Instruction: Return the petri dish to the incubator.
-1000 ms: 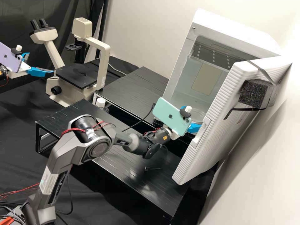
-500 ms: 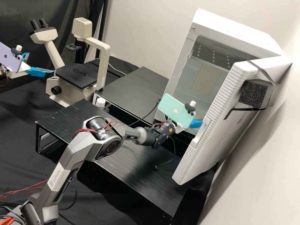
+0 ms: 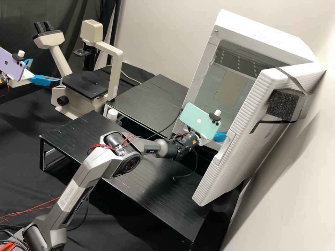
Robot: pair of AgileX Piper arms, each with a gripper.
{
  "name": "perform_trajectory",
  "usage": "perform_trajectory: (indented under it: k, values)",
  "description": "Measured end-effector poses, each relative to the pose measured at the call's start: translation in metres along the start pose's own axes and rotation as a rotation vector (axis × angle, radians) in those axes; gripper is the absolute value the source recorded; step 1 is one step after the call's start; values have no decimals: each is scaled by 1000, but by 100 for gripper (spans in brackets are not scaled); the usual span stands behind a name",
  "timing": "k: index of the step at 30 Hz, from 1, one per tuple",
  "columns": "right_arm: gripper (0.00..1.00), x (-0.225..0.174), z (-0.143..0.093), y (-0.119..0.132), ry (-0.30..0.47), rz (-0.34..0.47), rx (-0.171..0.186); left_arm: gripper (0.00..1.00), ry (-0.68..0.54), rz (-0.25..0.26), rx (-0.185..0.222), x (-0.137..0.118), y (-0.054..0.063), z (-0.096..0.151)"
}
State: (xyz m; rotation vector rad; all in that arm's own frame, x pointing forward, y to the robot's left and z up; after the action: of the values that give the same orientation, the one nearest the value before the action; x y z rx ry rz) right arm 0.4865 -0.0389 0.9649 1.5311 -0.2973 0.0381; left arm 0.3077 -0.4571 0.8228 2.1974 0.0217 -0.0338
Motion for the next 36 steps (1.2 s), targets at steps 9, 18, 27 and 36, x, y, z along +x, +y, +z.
perform_trajectory:
  k: [9,18,27,36]
  values:
    - [0,8,3,-3,2,0,-2,100,0,0,0,0,0,0]
    - [100,11,5,-7,1,-4,3,100,0,0,0,0,0,0]
    - [100,13,5,-9,-10,-13,-11,100,0,0,0,0,0,0]
    - [100,13,5,-12,-10,-15,-12,100,0,0,0,0,0,0]
